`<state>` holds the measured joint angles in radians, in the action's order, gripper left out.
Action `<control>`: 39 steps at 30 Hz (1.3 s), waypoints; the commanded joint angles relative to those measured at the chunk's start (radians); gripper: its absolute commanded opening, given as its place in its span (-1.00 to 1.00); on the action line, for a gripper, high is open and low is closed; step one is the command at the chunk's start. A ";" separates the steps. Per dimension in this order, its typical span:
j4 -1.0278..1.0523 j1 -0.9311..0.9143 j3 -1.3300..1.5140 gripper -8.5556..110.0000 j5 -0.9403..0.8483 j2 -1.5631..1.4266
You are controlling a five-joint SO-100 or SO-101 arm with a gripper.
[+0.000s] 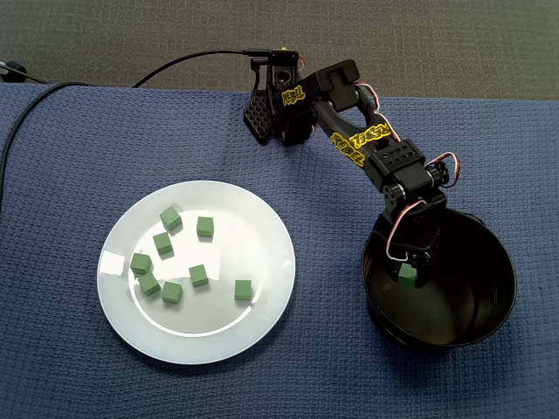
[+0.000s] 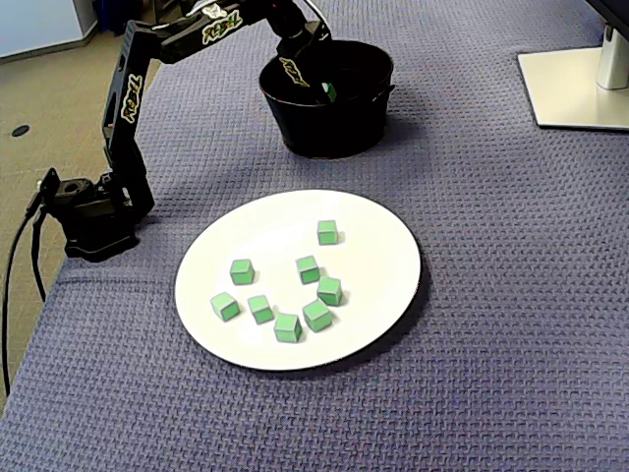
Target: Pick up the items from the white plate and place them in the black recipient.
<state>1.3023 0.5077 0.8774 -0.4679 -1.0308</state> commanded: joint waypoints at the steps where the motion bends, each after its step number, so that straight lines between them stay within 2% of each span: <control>1: -0.032 0.005 0.018 -0.36 0.034 -0.067; 5: 0.009 -0.006 0.020 -0.28 0.041 -0.198; 11: 0.227 -0.137 -0.002 -0.24 0.118 -0.515; 14: 0.370 -0.322 0.028 -0.31 0.160 -0.681; 18: 0.426 -0.663 0.232 -0.26 0.192 -0.854; 22: 0.397 -0.966 0.437 -0.23 0.153 -0.897; 25: 0.305 -1.088 0.569 -0.29 0.137 -0.876; 31: 0.187 -1.158 0.709 -0.25 0.143 -0.715; 39: 0.044 -1.152 0.819 -0.26 0.143 -0.586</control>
<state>1.4128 -0.6381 1.6644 -0.3313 -1.6352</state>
